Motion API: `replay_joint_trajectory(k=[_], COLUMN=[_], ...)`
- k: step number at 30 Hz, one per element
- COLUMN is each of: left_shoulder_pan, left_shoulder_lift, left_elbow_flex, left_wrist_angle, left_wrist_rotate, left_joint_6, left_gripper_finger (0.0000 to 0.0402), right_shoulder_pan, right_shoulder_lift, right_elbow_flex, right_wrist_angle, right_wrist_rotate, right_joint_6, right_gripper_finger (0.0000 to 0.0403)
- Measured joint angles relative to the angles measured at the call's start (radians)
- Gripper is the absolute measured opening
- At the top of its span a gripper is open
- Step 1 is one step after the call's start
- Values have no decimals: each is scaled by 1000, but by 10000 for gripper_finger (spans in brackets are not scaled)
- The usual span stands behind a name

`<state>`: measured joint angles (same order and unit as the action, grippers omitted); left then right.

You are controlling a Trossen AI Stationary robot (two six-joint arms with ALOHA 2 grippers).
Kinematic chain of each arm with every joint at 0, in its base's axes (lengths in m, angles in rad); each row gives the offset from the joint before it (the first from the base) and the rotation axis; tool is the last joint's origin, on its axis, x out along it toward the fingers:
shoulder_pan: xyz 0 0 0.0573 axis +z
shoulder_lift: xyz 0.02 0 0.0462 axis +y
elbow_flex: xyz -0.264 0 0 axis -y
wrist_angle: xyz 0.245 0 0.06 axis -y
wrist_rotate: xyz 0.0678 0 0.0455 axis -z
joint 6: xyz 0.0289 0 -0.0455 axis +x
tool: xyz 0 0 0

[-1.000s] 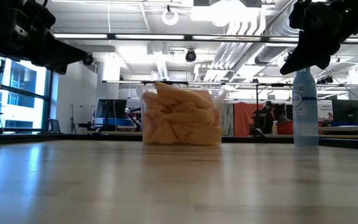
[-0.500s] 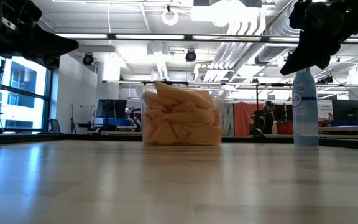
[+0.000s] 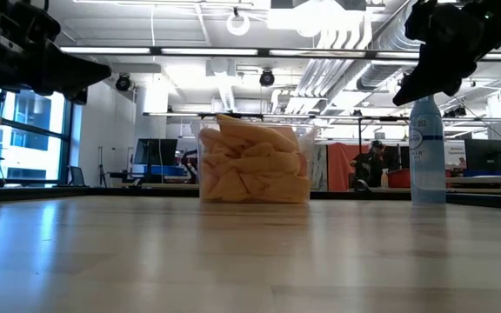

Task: Sort microfiber towel by color & place in baskets
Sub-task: Return to Home Position

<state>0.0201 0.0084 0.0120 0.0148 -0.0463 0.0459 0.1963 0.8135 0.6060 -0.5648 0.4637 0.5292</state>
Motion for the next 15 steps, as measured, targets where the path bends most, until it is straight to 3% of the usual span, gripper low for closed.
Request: replay_joint_trajectory(k=[7,15], left_shoulder_pan=[0,0], left_shoulder_lift=[22,22], left_elbow_flex=[0,0], left_wrist_angle=[-2,-2], left_wrist_rotate=[13,13], left_joint_6=[-70,-70], left_gripper_finger=[0,0], right_shoulder_pan=[0,1], right_shoulder_lift=[0,-4], right_elbow_flex=[0,0], right_wrist_angle=[0,1], right_wrist_rotate=[-8,-55], right_joint_6=[-65,-258], right_gripper_finger=[0,0])
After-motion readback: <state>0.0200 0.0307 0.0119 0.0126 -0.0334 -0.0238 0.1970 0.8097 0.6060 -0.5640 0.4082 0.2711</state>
